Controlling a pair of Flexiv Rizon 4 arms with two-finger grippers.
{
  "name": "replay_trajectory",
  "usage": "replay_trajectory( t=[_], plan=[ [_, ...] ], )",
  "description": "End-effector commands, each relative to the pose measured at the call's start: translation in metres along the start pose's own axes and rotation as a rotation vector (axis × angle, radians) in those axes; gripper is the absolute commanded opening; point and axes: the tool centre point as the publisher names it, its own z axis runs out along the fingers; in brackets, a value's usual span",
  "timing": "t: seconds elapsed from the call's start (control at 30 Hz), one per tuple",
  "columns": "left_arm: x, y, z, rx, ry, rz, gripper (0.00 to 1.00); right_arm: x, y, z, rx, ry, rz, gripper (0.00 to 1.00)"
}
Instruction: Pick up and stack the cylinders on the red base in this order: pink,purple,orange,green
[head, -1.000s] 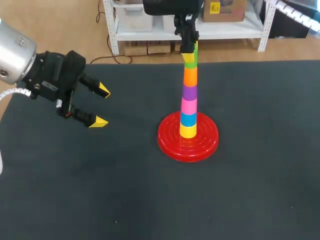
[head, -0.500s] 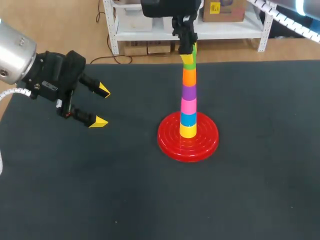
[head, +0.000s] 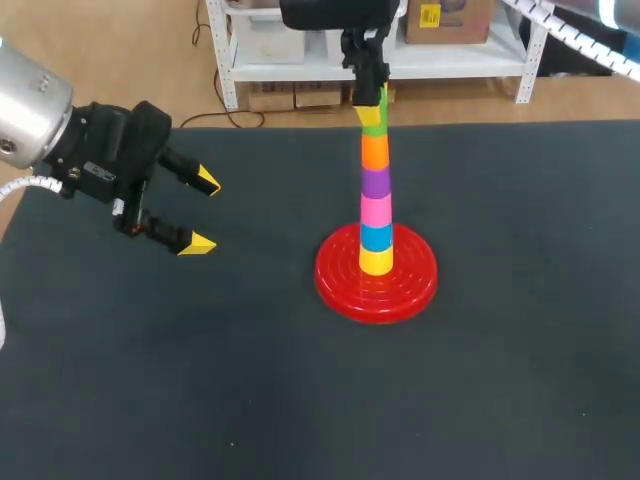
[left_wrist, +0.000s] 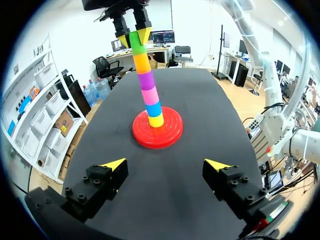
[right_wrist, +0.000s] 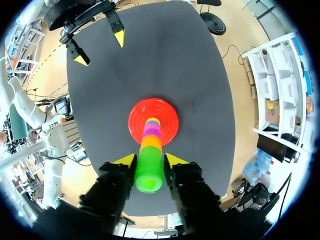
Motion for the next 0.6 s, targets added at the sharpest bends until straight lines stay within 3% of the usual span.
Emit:
replay_trajectory(
  t=[0.03,0.3,0.6],
  plan=[
    [0.000,0.000,0.001,-0.001,0.001,0.000,1.00,0.012,0.007,0.006,0.024,-0.062,-0.005,1.00],
    [0.000,0.000,0.001,-0.001,0.001,0.000,1.00,0.017,0.013,-0.005,0.064,-0.098,-0.003,1.00],
    [0.000,0.000,0.001,-0.001,0.001,0.000,1.00,0.046,0.024,-0.006,0.086,-0.164,0.043,1.00]
  ],
)
